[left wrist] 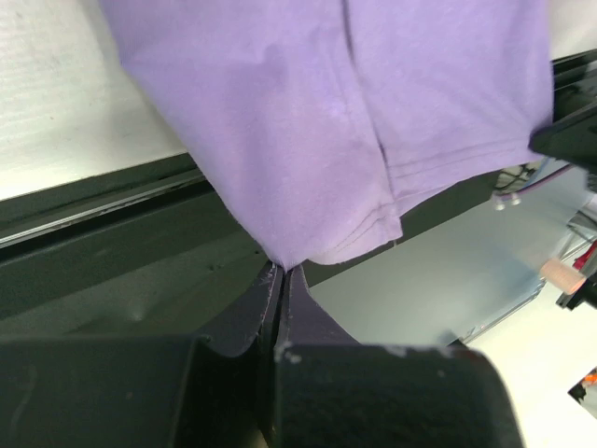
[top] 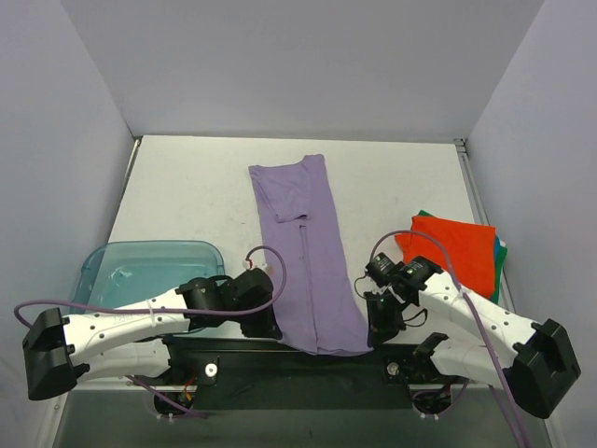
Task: Fold and stack the t-shirts
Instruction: Fold the folded rectangular tshirt in 1/3 of the way
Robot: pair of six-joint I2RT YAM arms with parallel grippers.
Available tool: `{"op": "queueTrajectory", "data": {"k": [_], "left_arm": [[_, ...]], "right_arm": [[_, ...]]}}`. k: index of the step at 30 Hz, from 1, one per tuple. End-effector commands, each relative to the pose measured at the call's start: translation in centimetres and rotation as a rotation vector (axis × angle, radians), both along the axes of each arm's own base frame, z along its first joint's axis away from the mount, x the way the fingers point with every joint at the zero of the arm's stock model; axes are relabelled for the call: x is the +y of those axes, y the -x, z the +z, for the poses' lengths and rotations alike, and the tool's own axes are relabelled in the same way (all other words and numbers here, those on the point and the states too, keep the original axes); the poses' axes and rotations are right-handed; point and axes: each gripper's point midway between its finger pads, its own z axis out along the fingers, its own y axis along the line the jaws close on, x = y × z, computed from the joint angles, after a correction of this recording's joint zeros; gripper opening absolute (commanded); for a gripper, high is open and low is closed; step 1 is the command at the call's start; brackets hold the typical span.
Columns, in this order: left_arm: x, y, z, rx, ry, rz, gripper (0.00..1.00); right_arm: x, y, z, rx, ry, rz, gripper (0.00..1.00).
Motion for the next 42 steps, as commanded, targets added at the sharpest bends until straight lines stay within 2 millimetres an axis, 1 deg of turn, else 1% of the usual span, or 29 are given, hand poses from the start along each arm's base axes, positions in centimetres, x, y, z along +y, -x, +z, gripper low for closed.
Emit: {"op": "queueTrajectory", "data": {"k": [1, 3, 4, 6, 7, 10, 14, 15, 16, 17, 18, 20, 21, 22, 24, 25, 27, 28, 30, 31, 33, 34, 35, 36, 37, 38, 40, 41, 42], "left_arm": [[0.2, -1.2, 2.8, -0.074, 0.003, 0.028, 0.0], [0.0, -1.8, 3.5, -0.108, 0.015, 0.045, 0.0], [0.0, -2.2, 3.6, -0.125, 0.014, 0.056, 0.0], [-0.1, -2.7, 4.0, -0.143, 0.019, 0.066, 0.0], [0.0, -3.1, 4.1, -0.167, 0.012, 0.076, 0.0], [0.3, -4.3, 4.4, -0.21, -0.002, 0.109, 0.0], [0.4, -5.8, 4.6, -0.236, 0.007, 0.129, 0.0], [0.6, -6.6, 4.5, -0.238, 0.009, 0.146, 0.0], [0.4, -6.9, 4.7, -0.246, 0.026, 0.13, 0.0], [0.4, -7.3, 4.6, -0.247, 0.026, 0.131, 0.0], [1.0, -8.3, 4.4, -0.244, 0.013, 0.157, 0.0], [1.3, -9.1, 4.1, -0.248, 0.01, 0.149, 0.0], [1.4, -9.6, 4.0, -0.25, 0.011, 0.156, 0.0], [1.5, -10.7, 4.2, -0.261, 0.029, 0.169, 0.0], [1.3, -11.9, 4.2, -0.279, 0.043, 0.181, 0.0], [1.4, -12.5, 4.2, -0.275, 0.052, 0.176, 0.0], [1.3, -13.4, 3.9, -0.271, 0.048, 0.167, 0.0], [1.6, -14.2, 3.8, -0.271, 0.046, 0.185, 0.0], [1.5, -15.4, 3.6, -0.278, 0.047, 0.185, 0.0], [1.9, -16.4, 3.6, -0.283, 0.044, 0.209, 0.0], [2.0, -17.4, 3.1, -0.281, 0.038, 0.207, 0.0], [2.0, -18.1, 3.3, -0.287, 0.044, 0.213, 0.0], [2.3, -18.9, 2.7, -0.275, 0.036, 0.226, 0.0], [2.1, -19.5, 2.7, -0.284, 0.053, 0.217, 0.0], [1.9, -20.2, 3.0, -0.291, 0.063, 0.218, 0.0], [2.1, -20.9, 2.2, -0.277, 0.05, 0.225, 0.0], [1.9, -22.0, 2.4, -0.288, 0.061, 0.218, 0.0], [1.8, -22.8, 2.8, -0.302, 0.067, 0.222, 0.0], [2.1, -23.6, 2.2, -0.297, 0.054, 0.23, 0.0]], "right_arm": [[-0.1, 0.1, 2.9, 0.002, 0.019, -0.045, 0.0], [0.2, -0.9, 3.5, -0.035, 0.024, -0.065, 0.0], [0.7, -1.8, 4.4, -0.067, 0.009, -0.072, 0.0], [0.9, -2.9, 4.8, -0.096, 0.028, -0.074, 0.0], [1.3, -3.8, 5.5, -0.125, 0.023, -0.073, 0.0], [1.6, -5.5, 5.7, -0.154, 0.055, -0.072, 0.0], [3.2, -8.7, 6.4, -0.189, 0.047, -0.072, 0.0], [3.5, -9.2, 6.6, -0.196, 0.046, -0.068, 0.0], [3.6, -9.8, 6.6, -0.199, 0.052, -0.071, 0.0], [4.1, -10.7, 6.8, -0.204, 0.05, -0.066, 0.0], [4.2, -11.2, 6.9, -0.206, 0.052, -0.066, 0.0], [4.5, -12.3, 6.7, -0.203, 0.063, -0.066, 0.0], [4.8, -13.0, 7.0, -0.218, 0.054, -0.069, 0.0], [5.0, -13.4, 7.1, -0.22, 0.054, -0.071, 0.0], [5.2, -14.6, 7.1, -0.228, 0.055, -0.075, 0.0], [5.3, -15.1, 6.8, -0.22, 0.062, -0.079, 0.0], [5.6, -16.4, 7.2, -0.238, 0.052, -0.084, 0.0], [5.7, -16.9, 6.8, -0.23, 0.057, -0.086, 0.0], [5.8, -18.0, 6.8, -0.235, 0.047, -0.095, 0.0], [6.3, -18.8, 6.8, -0.237, 0.041, -0.098, 0.0], [6.3, -19.8, 6.6, -0.237, 0.042, -0.099, 0.0], [6.7, -20.8, 6.5, -0.24, 0.039, -0.098, 0.0], [6.8, -21.2, 6.4, -0.239, 0.041, -0.098, 0.0], [6.8, -21.9, 6.5, -0.245, 0.039, -0.103, 0.0], [6.8, -22.6, 5.9, -0.232, 0.049, -0.099, 0.0], [7.1, -23.5, 6.3, -0.25, 0.04, -0.1, 0.0], [7.0, -24.8, 5.6, -0.239, 0.049, -0.112, 0.0], [7.3, -25.7, 6.0, -0.254, 0.038, -0.116, 0.0], [7.2, -26.2, 5.8, -0.254, 0.038, -0.119, 0.0]]}}
